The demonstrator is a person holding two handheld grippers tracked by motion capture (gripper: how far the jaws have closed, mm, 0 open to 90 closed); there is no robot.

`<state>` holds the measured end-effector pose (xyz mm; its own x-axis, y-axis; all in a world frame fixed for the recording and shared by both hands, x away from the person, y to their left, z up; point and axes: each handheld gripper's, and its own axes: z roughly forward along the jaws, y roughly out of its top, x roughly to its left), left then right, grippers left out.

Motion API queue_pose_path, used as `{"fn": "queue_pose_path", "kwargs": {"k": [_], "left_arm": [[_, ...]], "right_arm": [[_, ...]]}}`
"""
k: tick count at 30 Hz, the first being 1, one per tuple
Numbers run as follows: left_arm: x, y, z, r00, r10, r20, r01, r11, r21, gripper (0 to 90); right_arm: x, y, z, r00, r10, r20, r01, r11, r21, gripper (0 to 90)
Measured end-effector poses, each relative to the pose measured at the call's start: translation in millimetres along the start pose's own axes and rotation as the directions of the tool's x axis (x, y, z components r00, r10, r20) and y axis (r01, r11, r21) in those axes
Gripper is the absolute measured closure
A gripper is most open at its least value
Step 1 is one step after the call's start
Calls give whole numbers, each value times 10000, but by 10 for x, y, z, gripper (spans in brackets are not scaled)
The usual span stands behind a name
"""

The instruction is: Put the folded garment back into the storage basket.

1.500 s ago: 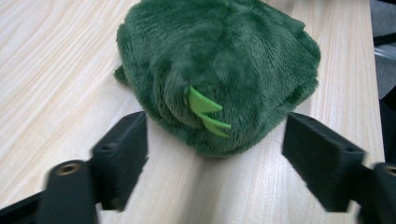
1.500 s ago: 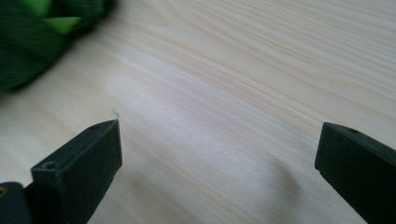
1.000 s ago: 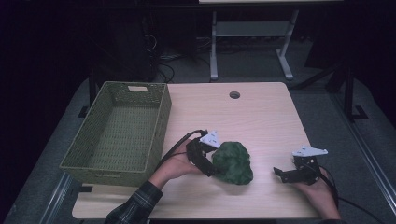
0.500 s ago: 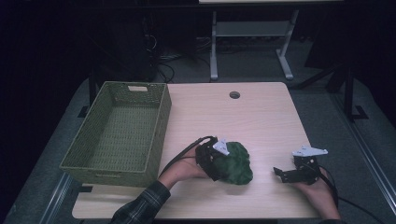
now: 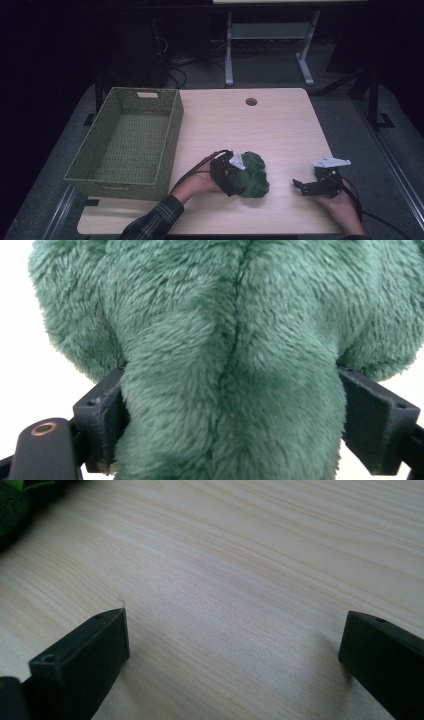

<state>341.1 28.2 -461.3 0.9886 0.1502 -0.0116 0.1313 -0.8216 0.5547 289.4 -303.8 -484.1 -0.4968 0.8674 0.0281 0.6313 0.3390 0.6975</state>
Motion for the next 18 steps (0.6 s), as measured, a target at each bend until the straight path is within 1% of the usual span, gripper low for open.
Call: {"fn": "queue_pose_path", "kwargs": {"k": [4,5,7,8,10,13,16,18], "left_arm": [[0,1,-6,9998,-152,-88,151,9999,-34,154],[8,0,-21,9999,-123,-117,122,9999,-19,184],[14,-3,-43,9997,-220,-131,219,9997,-48,269],[19,-8,-55,9998,-167,-112,166,9999,-43,310],[19,-16,-70,9996,-239,-115,238,9996,-126,385],[20,-19,-84,9995,-294,-150,292,9995,-143,463],[25,-29,-92,9993,-374,-16,374,9989,-277,570],[40,-43,-100,9990,-442,76,444,9984,-362,622]], "right_arm": [[1,0,0,10000,-6,2,6,10000,9,0],[1,0,0,10000,-7,2,7,10000,9,0],[2,1,0,10000,8,15,-8,10000,10,0],[4,1,0,10000,21,23,-21,10000,10,0],[3,1,1,10000,19,24,-19,10000,7,0],[3,1,1,10000,19,25,-19,10000,5,0],[4,1,1,10000,24,26,-24,10000,7,0],[3,1,1,10000,21,30,-21,10000,4,0]]}}
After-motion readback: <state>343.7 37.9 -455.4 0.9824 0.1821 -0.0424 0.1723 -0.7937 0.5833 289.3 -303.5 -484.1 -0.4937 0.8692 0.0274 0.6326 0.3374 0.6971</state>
